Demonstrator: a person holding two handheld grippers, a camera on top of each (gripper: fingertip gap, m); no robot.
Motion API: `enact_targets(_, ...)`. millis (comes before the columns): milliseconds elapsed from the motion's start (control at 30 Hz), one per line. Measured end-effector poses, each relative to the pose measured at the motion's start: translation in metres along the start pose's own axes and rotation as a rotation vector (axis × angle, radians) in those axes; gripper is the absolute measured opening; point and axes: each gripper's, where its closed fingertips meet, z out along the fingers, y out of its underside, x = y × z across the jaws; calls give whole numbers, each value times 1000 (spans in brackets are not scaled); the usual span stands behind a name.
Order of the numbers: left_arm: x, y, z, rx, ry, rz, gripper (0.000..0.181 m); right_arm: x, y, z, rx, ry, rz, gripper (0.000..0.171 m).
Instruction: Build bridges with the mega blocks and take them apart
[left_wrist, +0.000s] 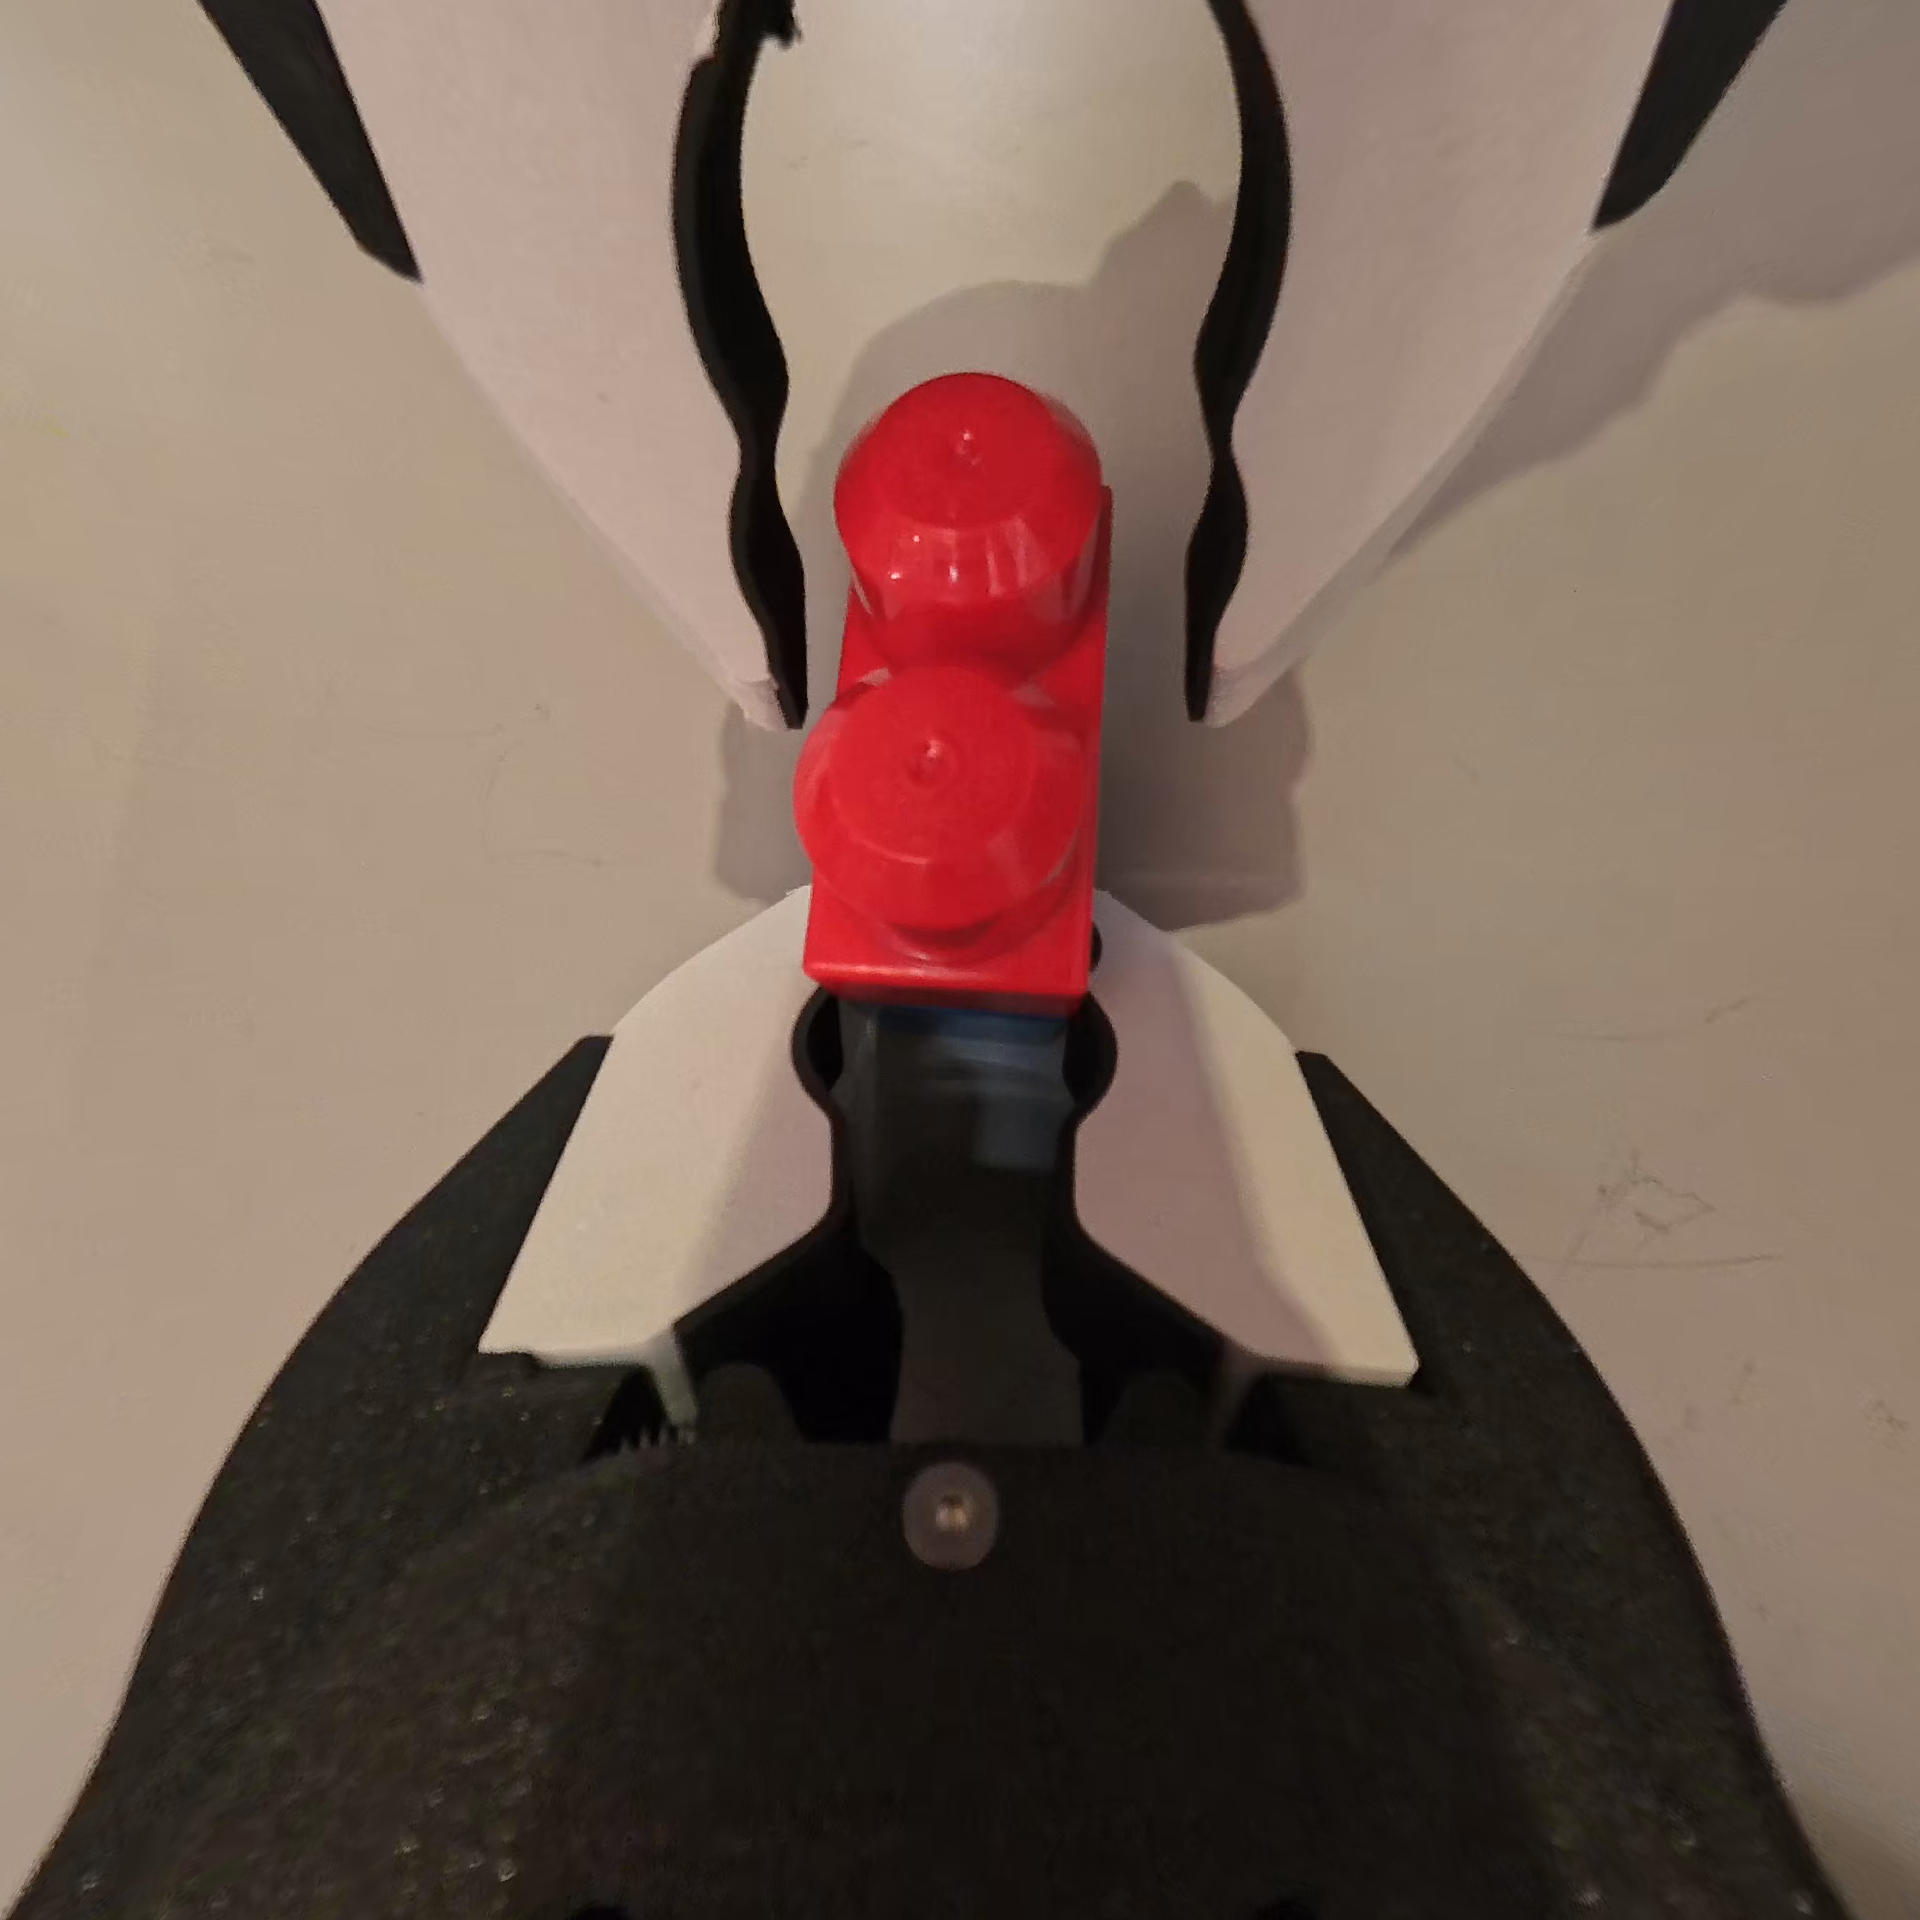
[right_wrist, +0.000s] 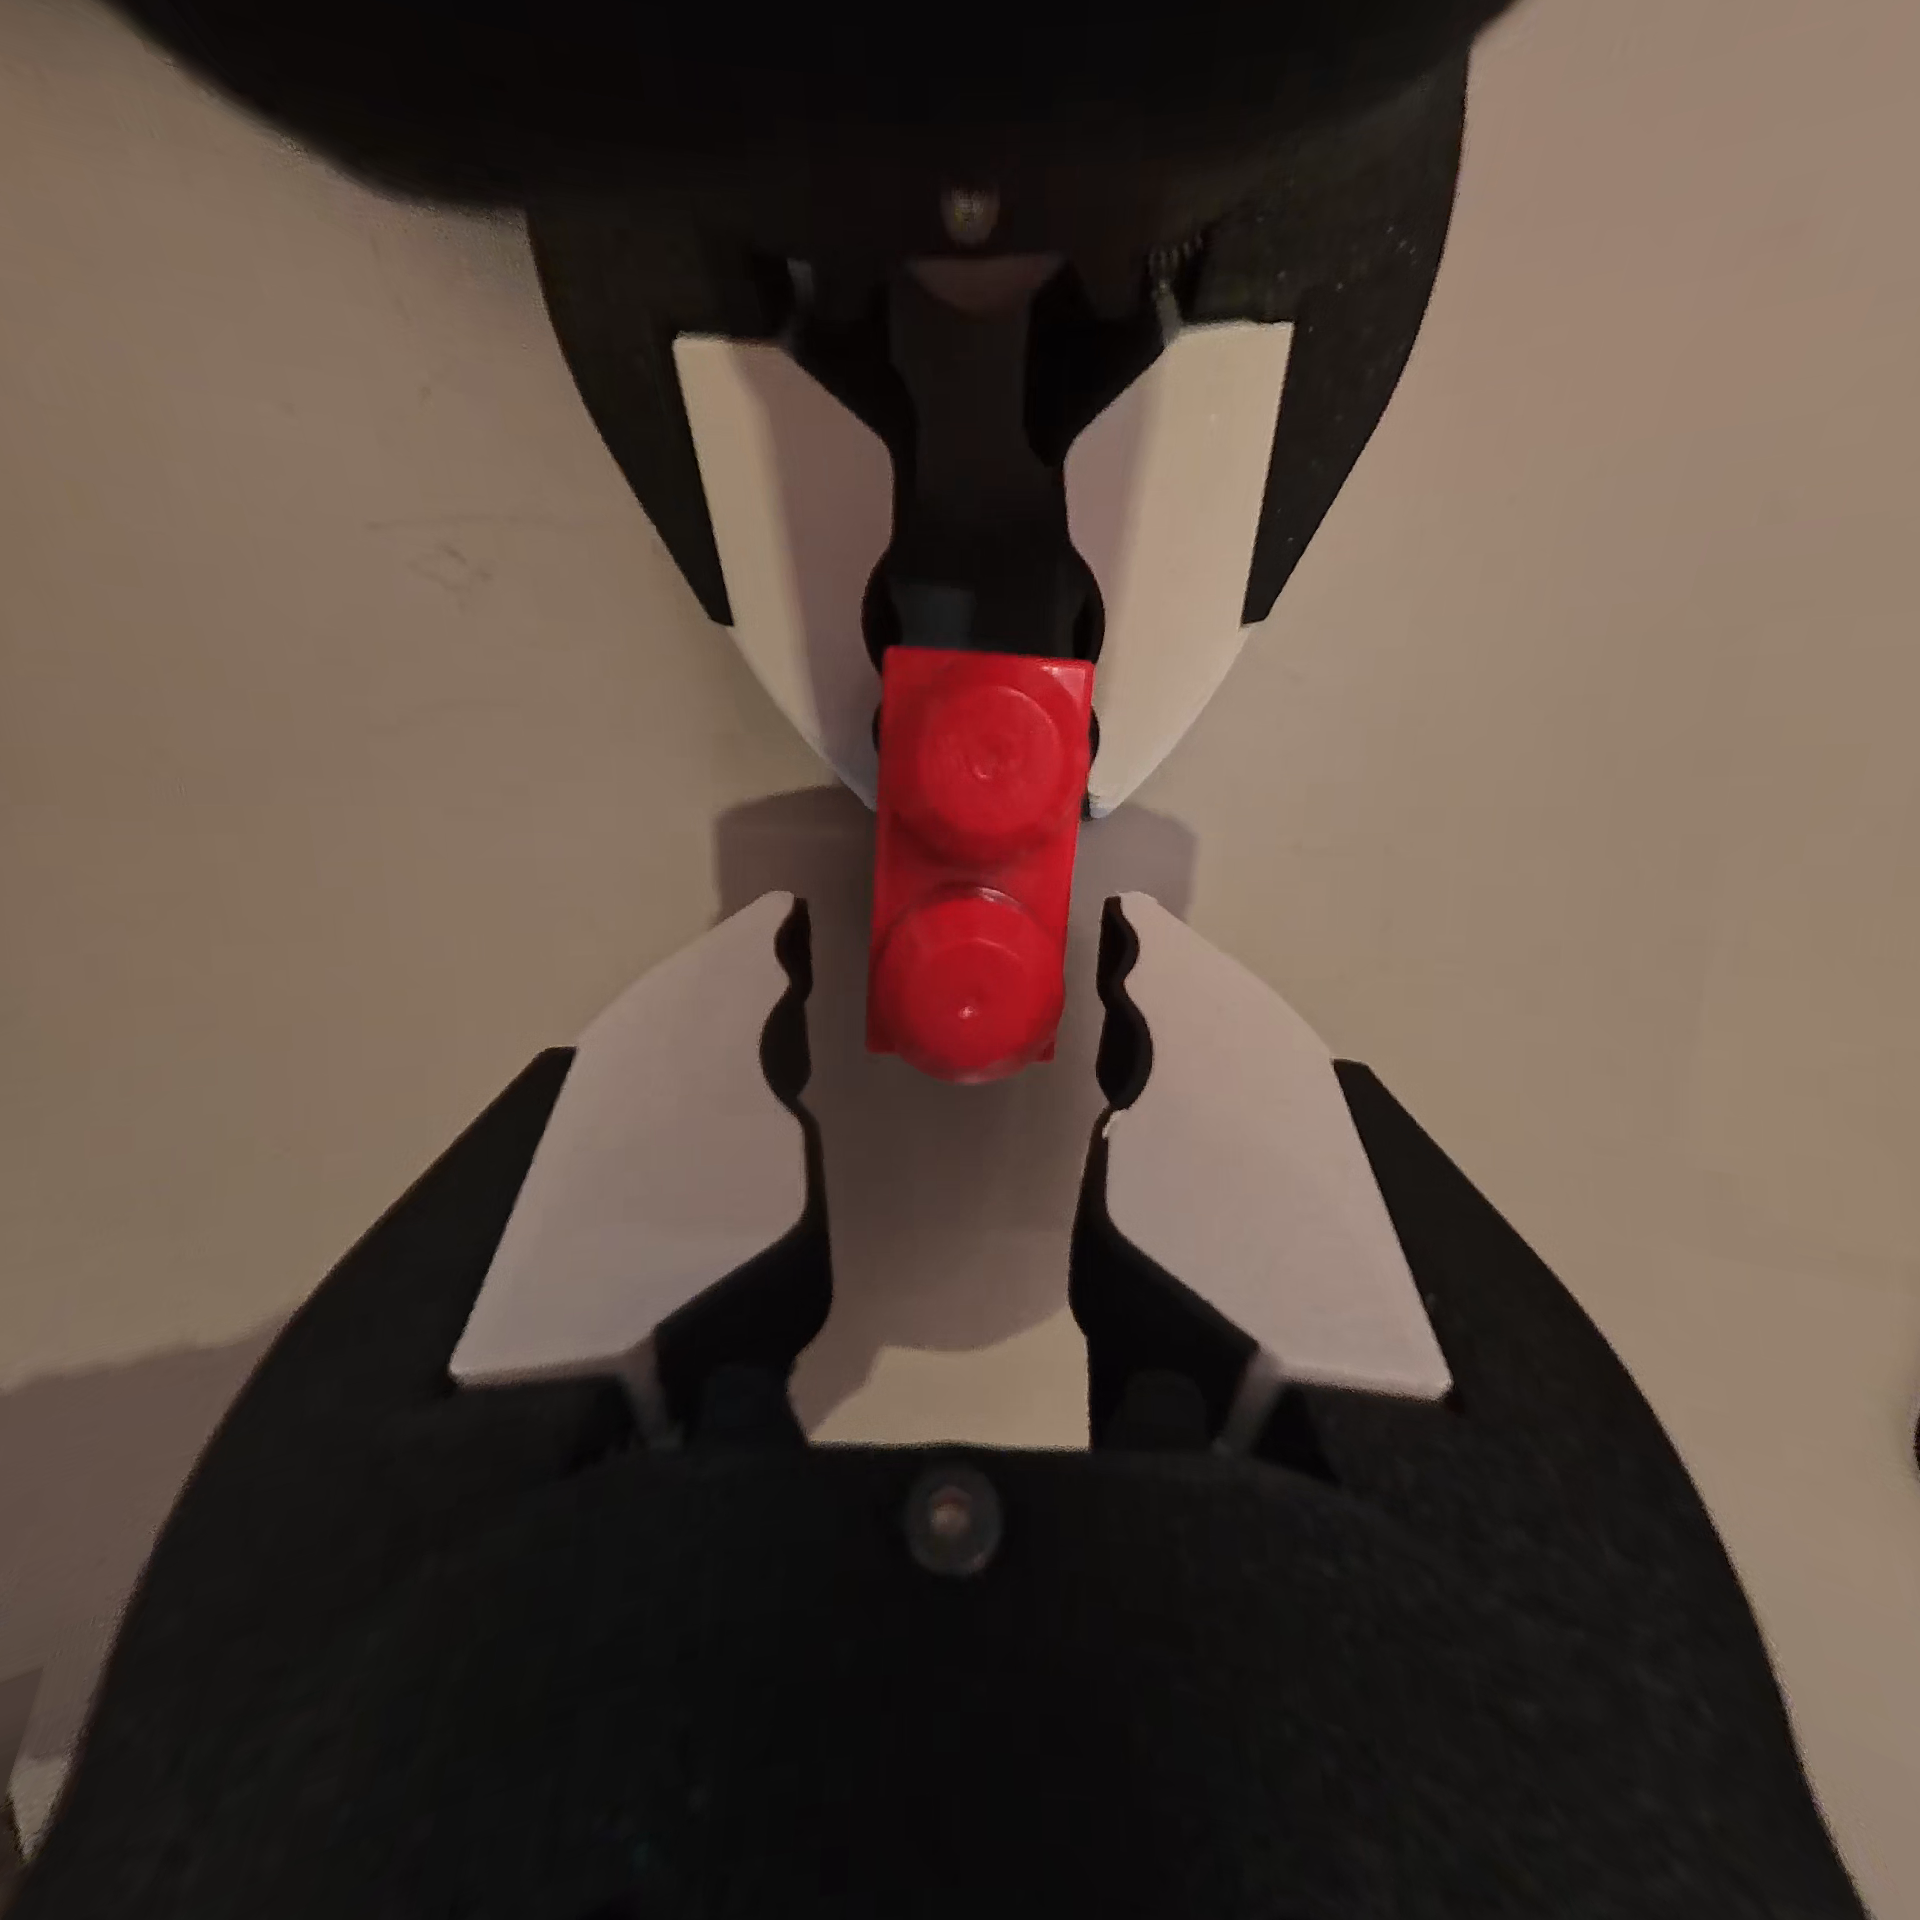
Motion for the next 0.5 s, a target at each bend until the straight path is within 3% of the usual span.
enact_targets(33, 0, 0, 0, 0, -1, 1, 41, 1, 0, 0, 1, 3, -3, 53)
enact_targets(500, 0, 0, 0, 1, 6, -11, 41, 1, 2, 16, 14, -33, 10, 37)
